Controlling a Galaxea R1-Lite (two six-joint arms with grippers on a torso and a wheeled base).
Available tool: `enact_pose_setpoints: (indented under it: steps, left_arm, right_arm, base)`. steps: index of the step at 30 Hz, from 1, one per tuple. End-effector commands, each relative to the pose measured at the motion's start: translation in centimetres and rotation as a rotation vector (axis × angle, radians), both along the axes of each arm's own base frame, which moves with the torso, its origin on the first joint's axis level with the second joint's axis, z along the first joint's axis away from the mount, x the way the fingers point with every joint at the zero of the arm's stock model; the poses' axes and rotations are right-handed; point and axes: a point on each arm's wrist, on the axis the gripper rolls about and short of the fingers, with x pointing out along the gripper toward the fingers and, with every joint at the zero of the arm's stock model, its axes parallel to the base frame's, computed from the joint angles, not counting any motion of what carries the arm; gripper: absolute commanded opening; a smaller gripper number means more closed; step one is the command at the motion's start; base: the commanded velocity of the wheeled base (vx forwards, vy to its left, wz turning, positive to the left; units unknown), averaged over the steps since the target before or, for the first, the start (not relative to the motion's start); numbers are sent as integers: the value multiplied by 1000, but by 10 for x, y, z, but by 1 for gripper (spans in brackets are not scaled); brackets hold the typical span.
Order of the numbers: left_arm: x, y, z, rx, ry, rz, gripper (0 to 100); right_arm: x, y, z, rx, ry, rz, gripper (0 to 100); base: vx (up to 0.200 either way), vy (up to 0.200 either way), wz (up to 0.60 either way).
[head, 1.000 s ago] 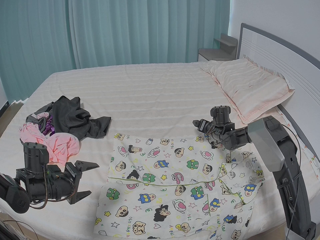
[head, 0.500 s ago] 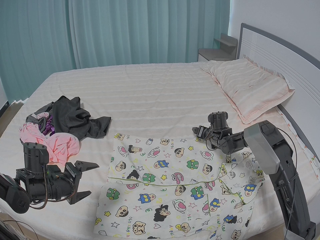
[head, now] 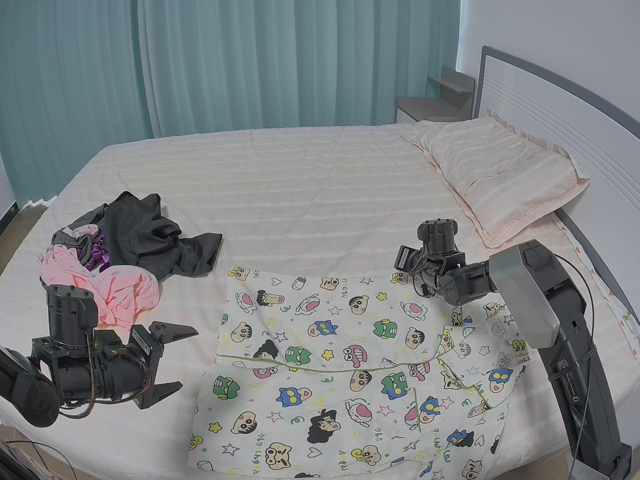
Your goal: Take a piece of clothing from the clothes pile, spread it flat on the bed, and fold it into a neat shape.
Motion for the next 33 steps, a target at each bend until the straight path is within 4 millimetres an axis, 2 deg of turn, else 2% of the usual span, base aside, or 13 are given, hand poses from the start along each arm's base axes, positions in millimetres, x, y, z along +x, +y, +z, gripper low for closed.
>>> enact_pose_setpoints:
  steps: [1,9,16,17,23,33]
  left_arm:
    - [0,0,0,0,0,1,100]
    - [0,0,0,-1,0,1,100]
    - [0,0,0,-1,1,-1,100]
    - [0,0,0,-2,1,0,100]
    - [0,0,0,0,0,1,100]
    - [0,0,0,-2,1,0,100]
  right_arm:
    - [0,2,8,7,-16,3,0]
    - [-2,9,15,7,-24,5,0]
    - [0,-3,11,-7,-13,-21,0]
    - [0,-3,10,-7,-13,-21,100]
    - [-1,4,4,-10,-7,-7,100]
    - [0,5,-8,-34,5,2,100]
  base:
    - [0,0,0]
    - [0,0,0]
    - [0,0,0]
    - [0,0,0]
    - [0,0,0]
    - [0,0,0]
